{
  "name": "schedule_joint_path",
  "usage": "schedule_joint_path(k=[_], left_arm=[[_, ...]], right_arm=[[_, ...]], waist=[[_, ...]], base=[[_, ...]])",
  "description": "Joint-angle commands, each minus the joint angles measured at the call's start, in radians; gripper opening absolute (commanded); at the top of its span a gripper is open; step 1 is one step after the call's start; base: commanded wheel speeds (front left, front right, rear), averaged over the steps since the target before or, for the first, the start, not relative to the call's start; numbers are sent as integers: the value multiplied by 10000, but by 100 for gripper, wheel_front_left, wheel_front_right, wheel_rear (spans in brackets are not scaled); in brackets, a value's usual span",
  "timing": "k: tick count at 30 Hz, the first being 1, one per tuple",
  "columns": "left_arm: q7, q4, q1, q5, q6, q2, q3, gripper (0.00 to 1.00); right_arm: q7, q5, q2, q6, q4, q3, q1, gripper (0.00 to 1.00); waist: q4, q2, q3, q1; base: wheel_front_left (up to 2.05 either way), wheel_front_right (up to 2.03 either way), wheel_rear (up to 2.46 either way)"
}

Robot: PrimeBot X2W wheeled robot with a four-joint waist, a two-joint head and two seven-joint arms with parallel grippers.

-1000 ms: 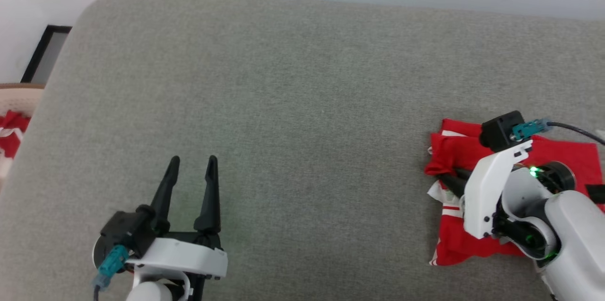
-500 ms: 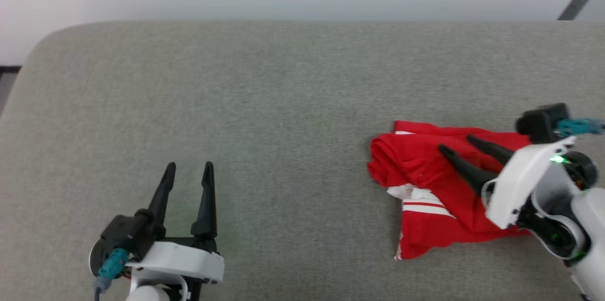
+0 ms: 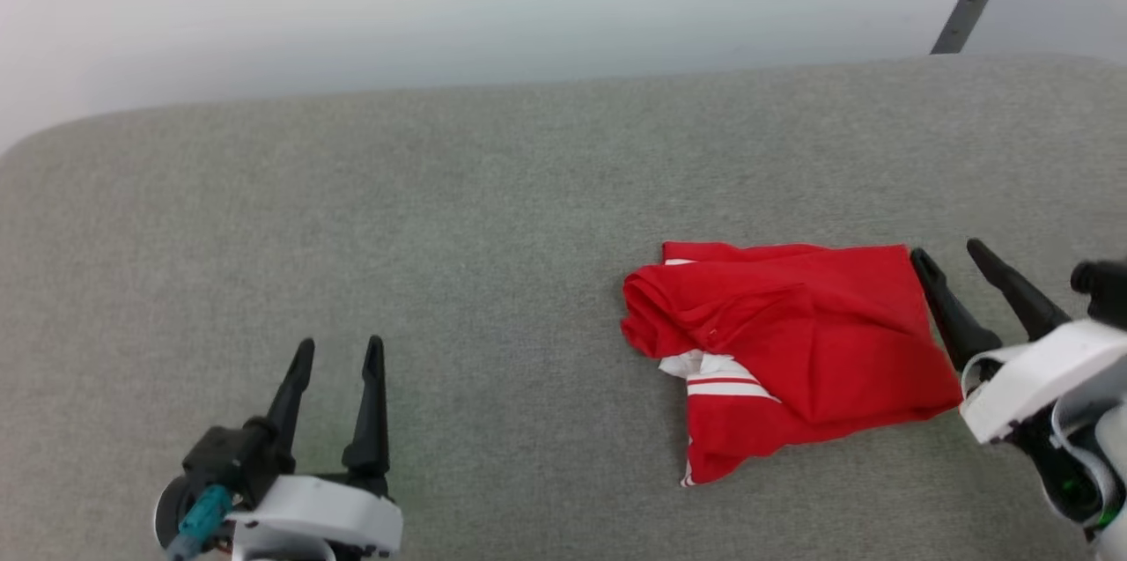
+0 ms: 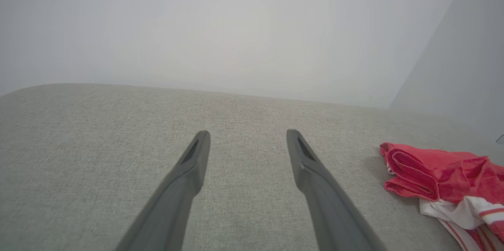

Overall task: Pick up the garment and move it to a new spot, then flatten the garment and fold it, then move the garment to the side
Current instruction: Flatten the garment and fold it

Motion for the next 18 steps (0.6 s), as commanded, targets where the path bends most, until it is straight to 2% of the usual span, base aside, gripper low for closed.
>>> schedule_joint_path(k=[1, 7, 18], left_arm=[[-6, 27, 182, 22, -22, 55, 23, 100], [-6, 0, 647, 219, -22, 143, 48, 100], [-6, -655, 1712, 468, -22, 223, 38, 100]], right_arm=[[-189, -55, 34, -4, 75, 57, 198, 100], [-916, -675, 150, -4, 224, -157, 785, 100], [-1060, -1782, 715, -5, -696, -1510, 2730, 100]], waist=[[-149, 0, -190, 0], [-180, 0, -588, 0], [-59, 0, -1119, 0]], base=[[0, 0, 0], [0, 0, 0], [0, 0, 0]])
